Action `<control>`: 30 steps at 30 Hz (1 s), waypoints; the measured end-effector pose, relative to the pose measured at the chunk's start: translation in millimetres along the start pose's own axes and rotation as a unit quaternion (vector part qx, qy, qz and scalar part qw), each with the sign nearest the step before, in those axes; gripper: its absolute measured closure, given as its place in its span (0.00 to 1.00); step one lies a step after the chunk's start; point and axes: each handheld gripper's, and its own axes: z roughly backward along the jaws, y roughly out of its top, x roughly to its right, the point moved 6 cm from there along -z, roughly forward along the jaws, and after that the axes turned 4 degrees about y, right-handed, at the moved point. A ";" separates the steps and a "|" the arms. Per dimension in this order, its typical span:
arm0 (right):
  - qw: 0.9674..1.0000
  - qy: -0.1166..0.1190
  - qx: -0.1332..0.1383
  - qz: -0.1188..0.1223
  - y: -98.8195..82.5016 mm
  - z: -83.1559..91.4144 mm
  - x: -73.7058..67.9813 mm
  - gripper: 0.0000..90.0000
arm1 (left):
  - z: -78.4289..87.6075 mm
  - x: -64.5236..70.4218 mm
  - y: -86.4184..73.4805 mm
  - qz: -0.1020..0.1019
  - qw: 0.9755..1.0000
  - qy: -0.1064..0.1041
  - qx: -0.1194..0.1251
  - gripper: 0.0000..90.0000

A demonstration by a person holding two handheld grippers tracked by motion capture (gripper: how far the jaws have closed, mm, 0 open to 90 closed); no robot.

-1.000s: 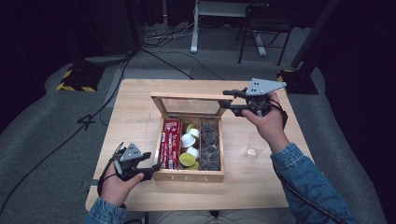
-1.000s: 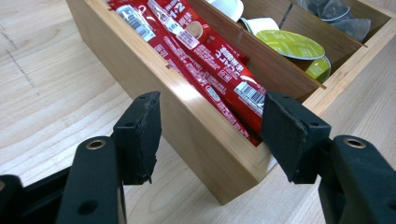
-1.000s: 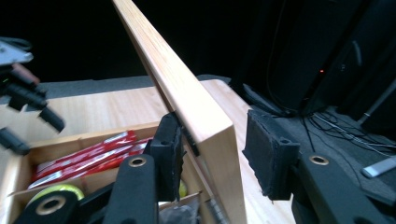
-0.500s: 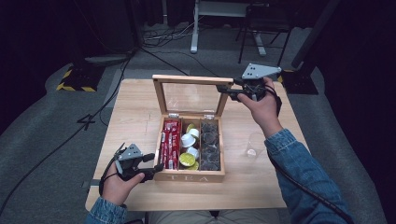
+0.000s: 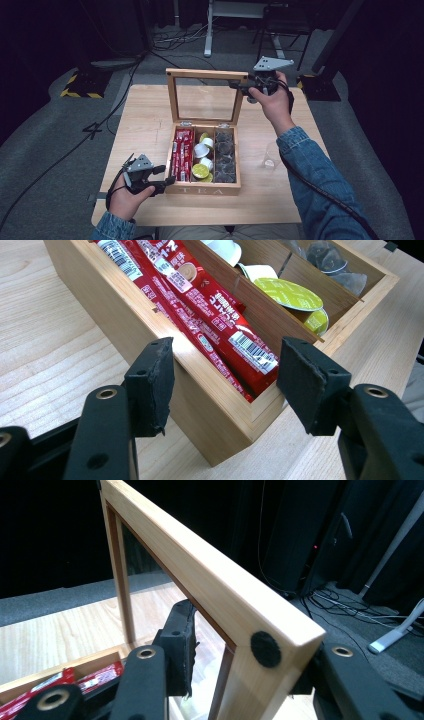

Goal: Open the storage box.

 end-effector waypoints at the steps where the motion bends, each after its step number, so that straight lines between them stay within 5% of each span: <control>1: 1.000 -0.001 -0.001 0.000 0.2 -1.3 1.4 0.62 | 0.3 0.2 -0.2 -0.001 1.000 0.000 -0.001 0.45; 15: 0.999 -0.024 -0.016 -0.019 -3.1 -23.3 21.9 0.50 | 1.9 2.8 -1.8 -0.001 1.000 0.001 -0.002 0.44; 30: 0.996 -0.056 -0.053 -0.049 -29.4 -34.5 38.1 0.40 | 1.0 2.5 -3.0 -0.004 1.000 -0.012 -0.001 0.39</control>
